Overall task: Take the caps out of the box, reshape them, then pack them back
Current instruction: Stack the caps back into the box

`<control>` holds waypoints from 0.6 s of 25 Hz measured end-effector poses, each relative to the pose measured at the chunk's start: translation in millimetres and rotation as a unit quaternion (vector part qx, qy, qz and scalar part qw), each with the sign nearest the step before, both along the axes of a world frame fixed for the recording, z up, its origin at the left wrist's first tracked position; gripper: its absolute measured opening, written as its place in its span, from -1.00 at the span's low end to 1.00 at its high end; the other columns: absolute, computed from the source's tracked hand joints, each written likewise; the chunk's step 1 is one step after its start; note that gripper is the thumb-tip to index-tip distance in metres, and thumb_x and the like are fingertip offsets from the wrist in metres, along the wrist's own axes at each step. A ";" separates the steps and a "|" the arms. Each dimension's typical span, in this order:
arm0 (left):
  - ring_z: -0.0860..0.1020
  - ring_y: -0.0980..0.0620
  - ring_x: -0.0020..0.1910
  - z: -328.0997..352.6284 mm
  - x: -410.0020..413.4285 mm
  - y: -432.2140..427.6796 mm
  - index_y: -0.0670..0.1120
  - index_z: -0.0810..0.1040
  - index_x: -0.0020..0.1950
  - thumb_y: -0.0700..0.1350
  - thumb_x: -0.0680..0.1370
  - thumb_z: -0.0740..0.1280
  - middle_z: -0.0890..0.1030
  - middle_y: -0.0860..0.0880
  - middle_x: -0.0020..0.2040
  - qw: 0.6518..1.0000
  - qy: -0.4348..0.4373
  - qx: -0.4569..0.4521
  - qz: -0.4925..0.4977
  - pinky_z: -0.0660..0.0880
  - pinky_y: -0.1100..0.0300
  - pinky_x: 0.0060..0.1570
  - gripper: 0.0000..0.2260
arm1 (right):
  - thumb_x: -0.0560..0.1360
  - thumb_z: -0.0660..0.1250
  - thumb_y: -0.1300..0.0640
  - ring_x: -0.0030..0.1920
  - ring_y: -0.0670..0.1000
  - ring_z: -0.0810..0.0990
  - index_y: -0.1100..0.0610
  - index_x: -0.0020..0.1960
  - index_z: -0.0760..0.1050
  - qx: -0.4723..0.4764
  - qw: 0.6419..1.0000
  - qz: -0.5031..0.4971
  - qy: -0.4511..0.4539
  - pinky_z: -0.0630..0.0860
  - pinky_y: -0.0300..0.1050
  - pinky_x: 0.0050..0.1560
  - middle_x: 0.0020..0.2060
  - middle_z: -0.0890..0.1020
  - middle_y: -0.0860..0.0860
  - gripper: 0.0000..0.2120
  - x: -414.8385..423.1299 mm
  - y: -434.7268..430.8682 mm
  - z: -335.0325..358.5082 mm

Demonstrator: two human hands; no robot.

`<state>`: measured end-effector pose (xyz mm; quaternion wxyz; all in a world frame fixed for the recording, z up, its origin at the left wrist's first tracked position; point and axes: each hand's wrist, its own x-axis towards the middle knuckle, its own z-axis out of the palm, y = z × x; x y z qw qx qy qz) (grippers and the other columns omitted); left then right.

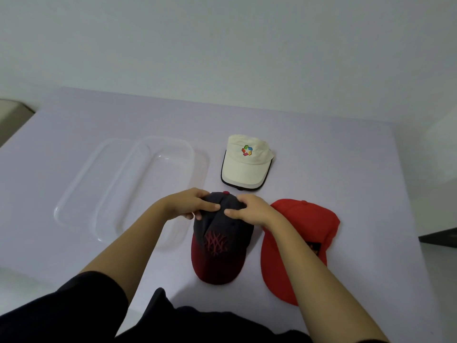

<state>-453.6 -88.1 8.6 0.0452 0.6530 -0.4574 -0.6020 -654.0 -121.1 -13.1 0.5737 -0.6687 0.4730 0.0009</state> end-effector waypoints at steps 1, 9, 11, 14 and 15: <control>0.44 0.12 -0.39 5.6 0.4 0.4 -0.04 0.57 0.05 0.03 0.50 0.38 0.58 0.03 -0.27 1.000 0.008 0.005 -0.016 0.30 0.29 -0.39 -0.80 | 0.49 0.36 0.03 0.16 0.06 0.56 0.08 0.25 0.46 0.043 0.998 -0.013 -0.047 0.48 0.03 0.23 0.15 0.60 0.05 -0.65 -2.7 3.4 -1.5; 0.50 0.09 -0.50 38.6 -0.5 0.1 0.01 0.64 0.00 -0.06 0.42 0.47 0.68 -0.09 -0.18 0.996 0.053 0.035 -0.061 0.39 0.32 -0.47 -0.83 | 0.50 0.35 0.12 0.20 0.07 0.58 0.09 0.32 0.41 0.133 0.958 -0.108 -0.230 0.46 0.09 0.29 0.20 0.60 0.07 -0.60 -14.4 16.9 8.4; 0.46 0.10 -0.57 51.5 -3.3 0.8 -0.01 0.68 -0.17 -0.05 0.37 0.47 0.65 -0.08 -0.31 0.995 0.093 0.006 -0.048 0.38 0.33 -0.52 -0.92 | 0.52 0.33 0.09 0.19 0.06 0.58 0.08 0.28 0.43 0.101 0.960 -0.111 -0.236 0.50 0.03 0.26 0.18 0.60 0.06 -0.66 -17.1 19.5 27.1; 0.49 0.02 -0.49 66.6 -10.2 4.6 -0.12 0.67 -0.10 0.08 0.28 0.50 0.66 -0.15 -0.27 0.993 0.098 -0.031 -0.057 0.42 0.30 -0.48 -0.67 | 0.53 0.31 0.11 0.19 0.08 0.58 0.09 0.25 0.42 0.055 0.959 -0.122 -0.249 0.51 0.02 0.22 0.17 0.59 0.09 -0.70 -18.8 24.3 51.8; 0.50 -0.04 -0.42 70.6 -11.7 6.6 -0.18 0.65 -0.04 0.12 0.26 0.50 0.67 -0.19 -0.21 0.993 0.086 -0.052 -0.069 0.43 0.28 -0.44 -0.56 | 0.52 0.32 0.10 0.17 0.08 0.59 0.09 0.24 0.43 0.039 0.960 -0.123 -0.250 0.52 0.04 0.21 0.16 0.60 0.10 -0.70 -18.3 26.6 58.5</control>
